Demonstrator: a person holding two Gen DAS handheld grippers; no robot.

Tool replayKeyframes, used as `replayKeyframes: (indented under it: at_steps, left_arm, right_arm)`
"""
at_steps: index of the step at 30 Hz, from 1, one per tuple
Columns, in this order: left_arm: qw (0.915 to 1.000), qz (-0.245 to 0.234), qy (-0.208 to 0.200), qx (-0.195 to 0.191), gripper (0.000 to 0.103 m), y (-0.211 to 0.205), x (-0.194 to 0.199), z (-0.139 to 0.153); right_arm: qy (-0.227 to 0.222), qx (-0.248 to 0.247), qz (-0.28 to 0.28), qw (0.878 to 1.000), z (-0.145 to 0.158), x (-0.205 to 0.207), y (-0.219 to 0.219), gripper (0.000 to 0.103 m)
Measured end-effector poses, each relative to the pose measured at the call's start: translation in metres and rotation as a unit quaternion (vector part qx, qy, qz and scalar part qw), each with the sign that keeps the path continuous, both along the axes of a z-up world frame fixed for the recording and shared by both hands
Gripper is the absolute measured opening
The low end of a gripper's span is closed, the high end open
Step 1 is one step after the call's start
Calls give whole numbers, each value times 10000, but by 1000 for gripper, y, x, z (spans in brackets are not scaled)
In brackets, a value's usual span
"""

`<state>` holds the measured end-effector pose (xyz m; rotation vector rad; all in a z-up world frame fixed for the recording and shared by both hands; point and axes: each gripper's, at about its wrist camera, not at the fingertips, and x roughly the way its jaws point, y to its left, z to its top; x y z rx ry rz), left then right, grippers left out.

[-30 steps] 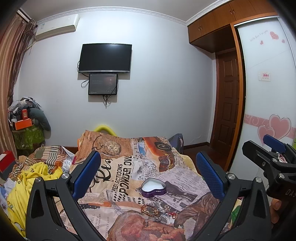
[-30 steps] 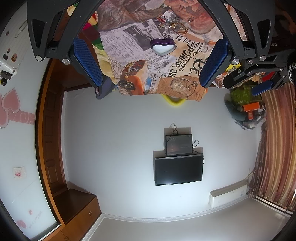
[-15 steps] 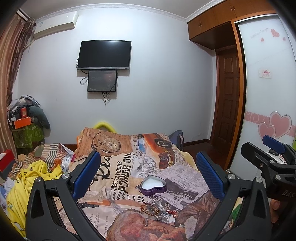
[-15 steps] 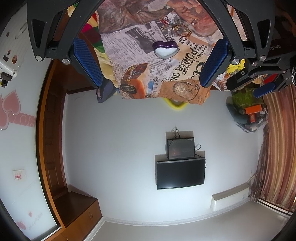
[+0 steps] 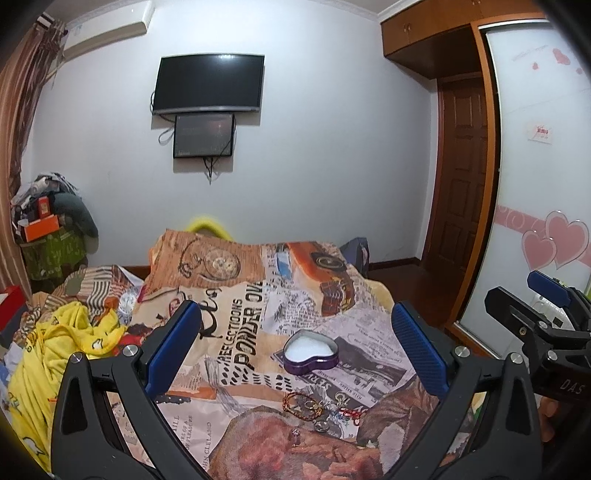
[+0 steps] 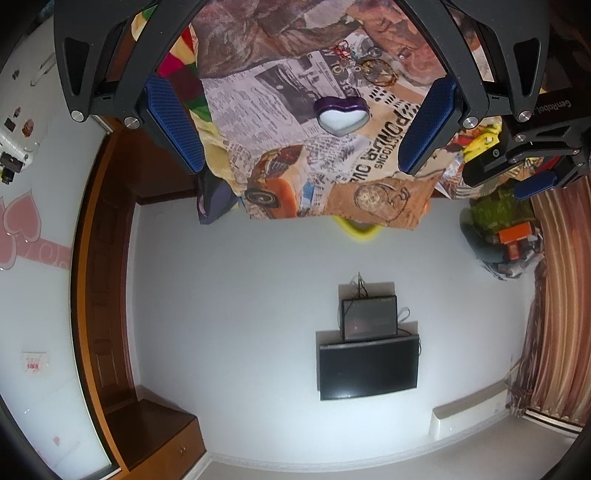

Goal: Organize jewelry

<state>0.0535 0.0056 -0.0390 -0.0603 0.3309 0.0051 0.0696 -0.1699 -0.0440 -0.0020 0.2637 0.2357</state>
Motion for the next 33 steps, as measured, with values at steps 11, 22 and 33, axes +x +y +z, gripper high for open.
replayKeyframes:
  at_steps: [11, 22, 33]
  left_arm:
    - [9954, 8, 929, 228, 103, 18, 43, -43]
    - [9760, -112, 2176, 67, 103, 37, 73, -107]
    - [9554, -397, 2926, -66, 92, 44, 85, -150]
  right_arm:
    - [714, -411, -34, 9966, -36, 31, 1, 103]
    - [1835, -481, -10, 9818, -90, 66, -7, 103]
    - [2535, -657, 754, 9622, -133, 79, 19, 86]
